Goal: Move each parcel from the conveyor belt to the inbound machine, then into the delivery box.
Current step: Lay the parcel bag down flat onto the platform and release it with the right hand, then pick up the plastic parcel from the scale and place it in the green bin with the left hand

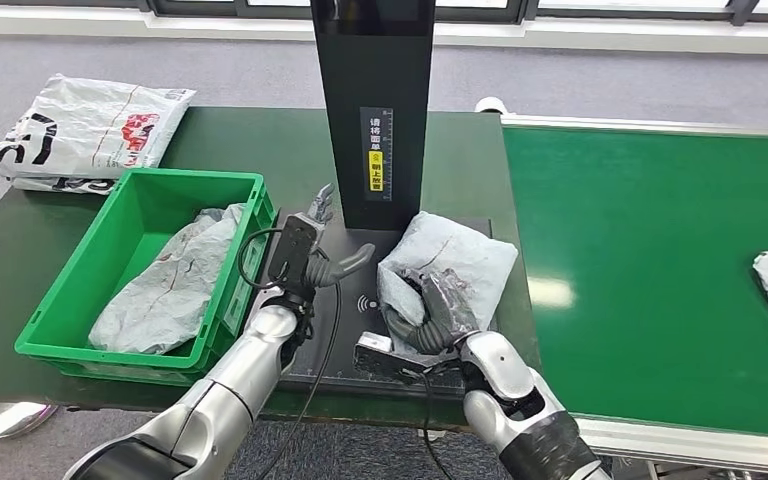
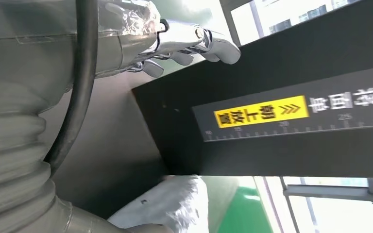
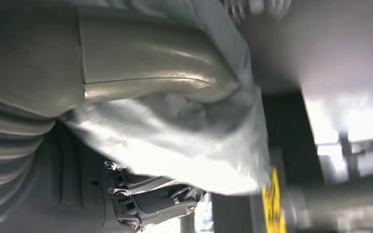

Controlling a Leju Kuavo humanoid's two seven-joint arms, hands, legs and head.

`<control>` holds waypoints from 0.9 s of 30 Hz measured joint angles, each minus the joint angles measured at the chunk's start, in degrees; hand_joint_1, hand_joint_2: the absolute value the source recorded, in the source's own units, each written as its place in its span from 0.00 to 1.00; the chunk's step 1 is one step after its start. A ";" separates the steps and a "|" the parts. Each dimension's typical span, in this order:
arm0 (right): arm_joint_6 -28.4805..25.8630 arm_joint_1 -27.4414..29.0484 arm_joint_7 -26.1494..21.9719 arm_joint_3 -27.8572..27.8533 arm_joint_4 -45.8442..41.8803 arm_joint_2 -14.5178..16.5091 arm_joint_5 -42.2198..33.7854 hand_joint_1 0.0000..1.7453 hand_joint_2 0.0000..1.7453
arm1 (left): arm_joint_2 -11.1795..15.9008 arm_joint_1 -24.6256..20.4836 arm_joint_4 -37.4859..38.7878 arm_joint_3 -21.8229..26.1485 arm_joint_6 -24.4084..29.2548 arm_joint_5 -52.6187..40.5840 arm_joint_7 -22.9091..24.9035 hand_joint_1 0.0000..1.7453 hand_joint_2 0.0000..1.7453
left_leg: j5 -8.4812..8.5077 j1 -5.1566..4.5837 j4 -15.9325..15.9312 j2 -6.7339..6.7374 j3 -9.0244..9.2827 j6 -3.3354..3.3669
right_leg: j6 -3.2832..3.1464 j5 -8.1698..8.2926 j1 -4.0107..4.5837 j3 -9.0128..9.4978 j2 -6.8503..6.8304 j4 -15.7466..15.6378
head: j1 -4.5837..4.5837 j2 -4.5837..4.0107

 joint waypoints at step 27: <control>-16.46 7.67 -18.56 -28.17 -15.88 3.97 -40.52 0.00 1.00 | -0.71 0.53 -3.66 -0.03 6.32 -1.54 -4.35 0.00 1.00 | -0.01 -0.01 0.00 -0.02 0.00 0.01 | 0.01 0.00 -0.01 0.03 -0.02 0.00 | 0.00 0.00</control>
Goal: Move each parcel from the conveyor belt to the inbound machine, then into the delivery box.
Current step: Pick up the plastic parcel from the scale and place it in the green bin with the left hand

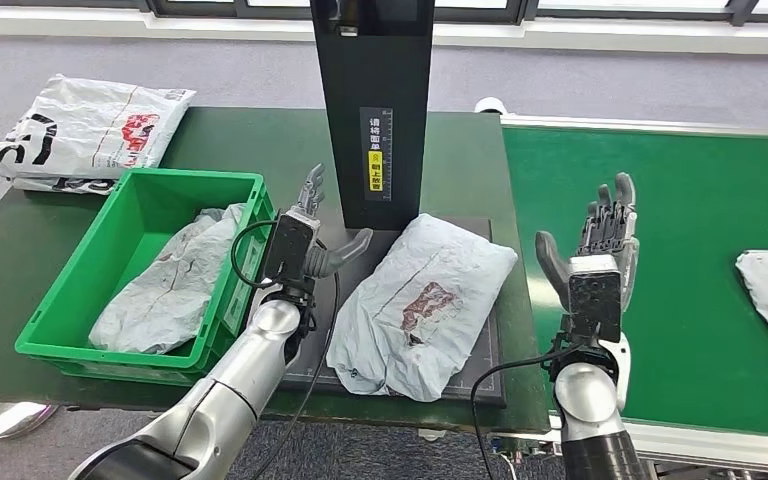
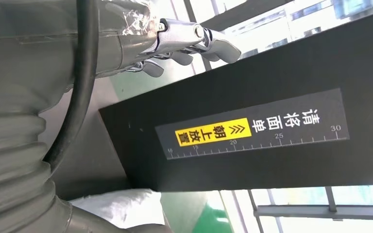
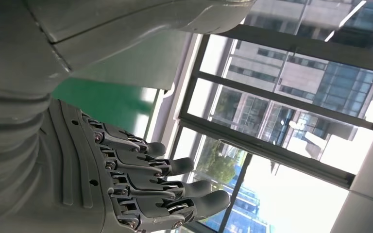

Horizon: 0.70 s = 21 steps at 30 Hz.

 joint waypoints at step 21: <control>6.18 -3.75 -0.78 -5.89 4.83 1.11 -0.46 0.00 1.00 | 1.01 -0.26 9.08 -19.36 -16.21 -41.16 14.00 0.09 1.00 | -0.01 -0.03 0.00 -0.01 0.02 0.01 | 0.01 -0.01 -0.04 0.04 -0.01 0.00 | -0.01 0.00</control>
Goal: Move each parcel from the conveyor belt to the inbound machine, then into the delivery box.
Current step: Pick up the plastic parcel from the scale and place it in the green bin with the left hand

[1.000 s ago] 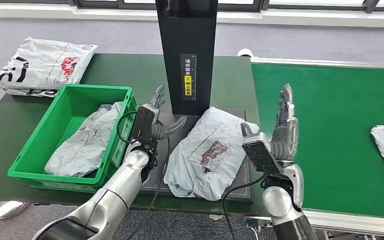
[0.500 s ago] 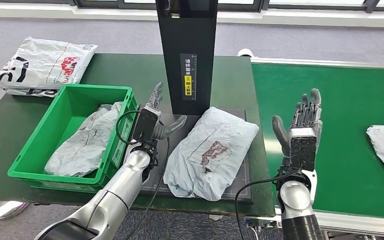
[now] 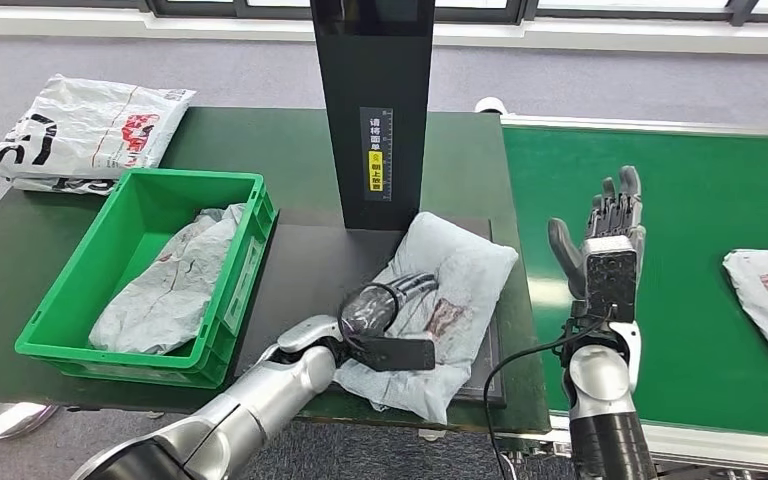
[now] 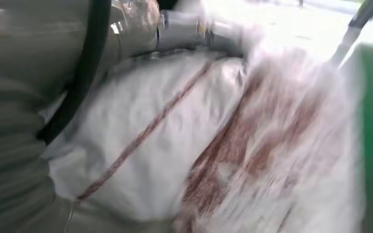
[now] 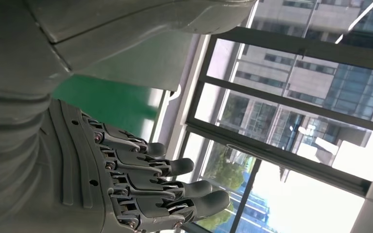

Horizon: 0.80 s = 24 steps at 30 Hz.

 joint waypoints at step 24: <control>1.98 -2.05 -0.50 -2.62 4.41 1.03 1.07 0.00 1.00 | 0.10 -5.48 6.08 -11.12 -2.27 -7.29 5.50 1.00 1.00 | 0.01 0.03 -0.06 -0.16 0.64 0.03 | -0.01 -0.08 0.04 0.75 -0.30 0.00 | 0.01 0.00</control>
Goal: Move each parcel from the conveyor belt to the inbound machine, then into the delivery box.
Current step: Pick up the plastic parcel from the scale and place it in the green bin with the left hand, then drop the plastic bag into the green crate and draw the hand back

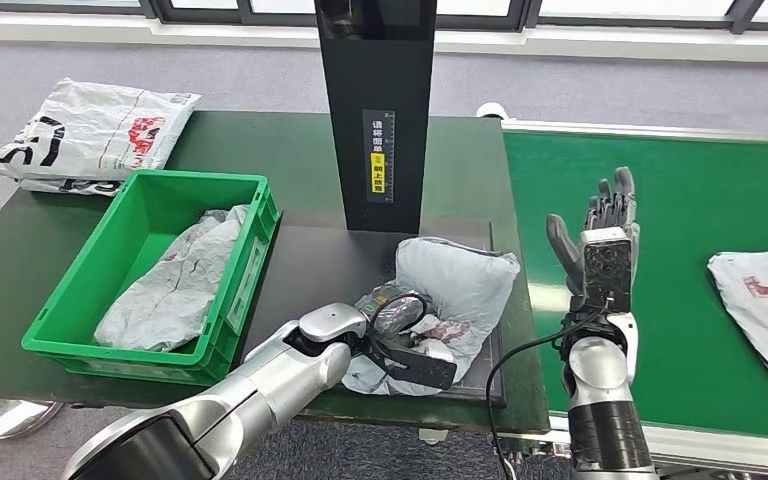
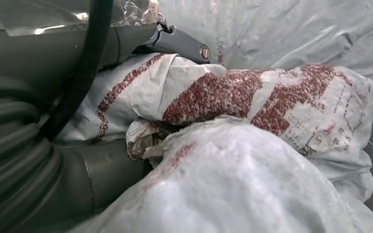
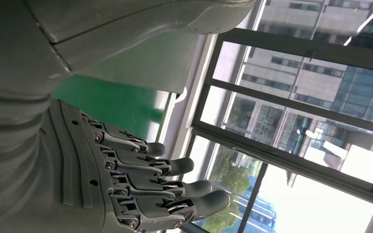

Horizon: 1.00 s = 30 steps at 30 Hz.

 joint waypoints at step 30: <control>-7.18 0.29 -3.46 -0.02 4.79 -0.52 -7.08 0.00 1.00 | 3.84 3.37 -28.01 43.60 39.34 -8.64 -18.24 1.00 1.00 | 0.11 0.02 -0.06 0.74 -0.56 -0.24 | -0.16 0.27 0.01 -0.96 0.87 0.10 | 0.02 0.00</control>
